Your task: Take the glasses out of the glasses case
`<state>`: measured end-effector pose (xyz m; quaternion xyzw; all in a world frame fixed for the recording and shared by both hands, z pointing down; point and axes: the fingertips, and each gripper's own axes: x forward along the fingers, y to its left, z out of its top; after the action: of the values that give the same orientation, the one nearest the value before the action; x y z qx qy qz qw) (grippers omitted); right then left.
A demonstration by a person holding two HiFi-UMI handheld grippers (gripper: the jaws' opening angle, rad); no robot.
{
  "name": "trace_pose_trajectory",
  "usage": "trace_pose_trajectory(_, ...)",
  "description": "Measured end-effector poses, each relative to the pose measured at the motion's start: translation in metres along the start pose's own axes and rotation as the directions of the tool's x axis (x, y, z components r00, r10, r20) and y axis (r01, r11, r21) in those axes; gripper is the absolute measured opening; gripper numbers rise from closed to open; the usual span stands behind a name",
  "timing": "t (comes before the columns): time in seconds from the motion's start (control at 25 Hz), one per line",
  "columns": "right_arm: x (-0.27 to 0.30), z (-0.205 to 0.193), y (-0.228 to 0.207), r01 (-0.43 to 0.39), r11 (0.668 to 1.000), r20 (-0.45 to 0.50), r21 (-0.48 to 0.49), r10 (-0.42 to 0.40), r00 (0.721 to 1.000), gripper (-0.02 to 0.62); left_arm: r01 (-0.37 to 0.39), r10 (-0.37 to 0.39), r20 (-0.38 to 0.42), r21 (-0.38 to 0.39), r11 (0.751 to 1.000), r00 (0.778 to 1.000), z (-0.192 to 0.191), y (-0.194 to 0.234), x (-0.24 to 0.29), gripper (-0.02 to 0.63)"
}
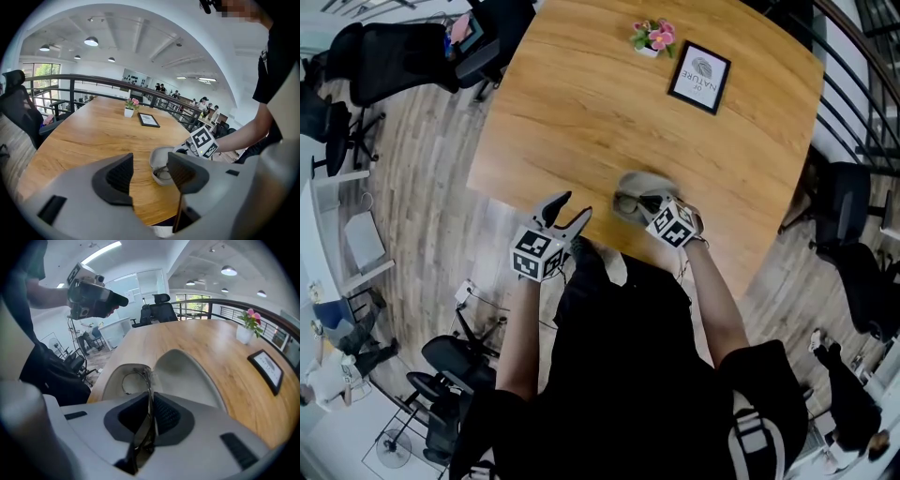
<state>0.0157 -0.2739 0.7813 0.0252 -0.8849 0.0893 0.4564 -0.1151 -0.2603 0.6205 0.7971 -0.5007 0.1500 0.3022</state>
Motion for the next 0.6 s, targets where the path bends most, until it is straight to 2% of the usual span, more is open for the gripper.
trace_pose_trajectory(0.6, -0.0031, 0.0002, 0.0027, 0.03, 0.998, -0.015, -0.047, -0.031, 0.999, 0.025, 0.019, -0.019, 0.014, 0.012, 1.0, 1.0, 0.0029, -0.0094, -0.0027, 0.241)
